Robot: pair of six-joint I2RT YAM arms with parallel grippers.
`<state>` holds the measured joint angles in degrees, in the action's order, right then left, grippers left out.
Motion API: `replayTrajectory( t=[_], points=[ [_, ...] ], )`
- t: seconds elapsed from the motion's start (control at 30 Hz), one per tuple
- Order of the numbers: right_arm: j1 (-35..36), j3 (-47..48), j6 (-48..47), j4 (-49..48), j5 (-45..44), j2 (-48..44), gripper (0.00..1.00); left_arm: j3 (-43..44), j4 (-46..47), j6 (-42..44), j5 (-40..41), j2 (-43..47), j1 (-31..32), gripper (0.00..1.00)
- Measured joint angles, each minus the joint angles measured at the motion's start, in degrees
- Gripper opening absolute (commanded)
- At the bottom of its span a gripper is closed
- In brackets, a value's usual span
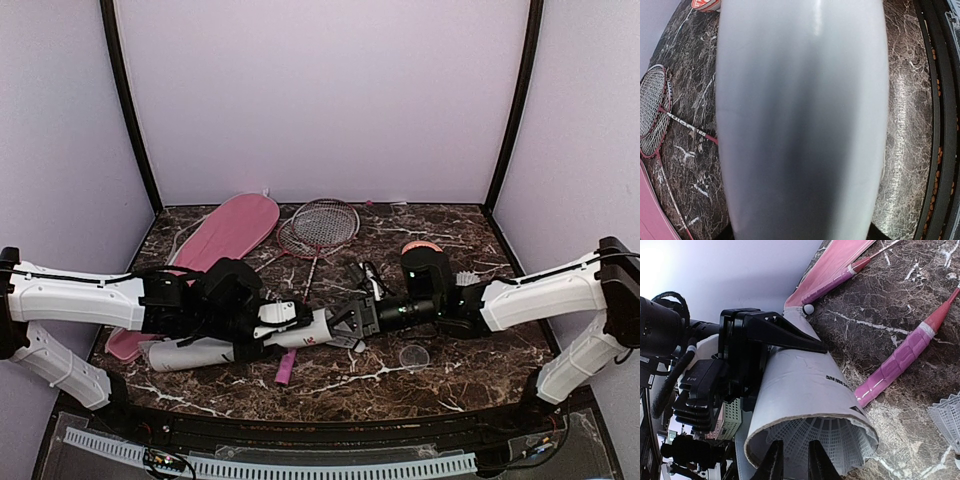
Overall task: Pack up the badminton gear
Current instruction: Adjust the shuttlecock in the shuttle tube, then pick up the shuttlecock from the center of the board.
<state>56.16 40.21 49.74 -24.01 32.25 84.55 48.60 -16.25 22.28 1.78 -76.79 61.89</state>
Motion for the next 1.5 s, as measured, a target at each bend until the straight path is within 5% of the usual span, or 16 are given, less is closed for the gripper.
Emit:
replayTrajectory(
  t=[0.27,0.53,0.7,0.97,1.27,1.5],
  points=[
    [0.0,0.0,0.1,0.1,-0.8,-0.2,0.24,0.0,0.1,0.0,0.0,0.0,0.0,0.56],
    [-2.5,-1.2,-1.5,7.1,-7.9,-11.0,0.46,0.0,0.5,0.0,0.3,0.0,0.1,0.56],
    [-5.5,1.4,-4.1,23.5,-21.1,-18.4,0.48,0.0,1.2,0.0,0.5,0.2,0.2,0.56],
    [-7.2,11.5,-3.6,53.2,-44.4,-15.2,0.60,0.0,1.3,0.0,0.7,0.5,0.2,0.56],
    [-26.5,13.0,-11.0,61.4,-50.1,-14.8,0.64,0.0,1.4,0.0,0.8,0.5,0.5,0.56],
    [-42.7,14.4,-21.7,55.6,-41.8,-8.9,0.66,0.0,1.4,0.0,0.9,0.5,0.7,0.56]
  ],
)
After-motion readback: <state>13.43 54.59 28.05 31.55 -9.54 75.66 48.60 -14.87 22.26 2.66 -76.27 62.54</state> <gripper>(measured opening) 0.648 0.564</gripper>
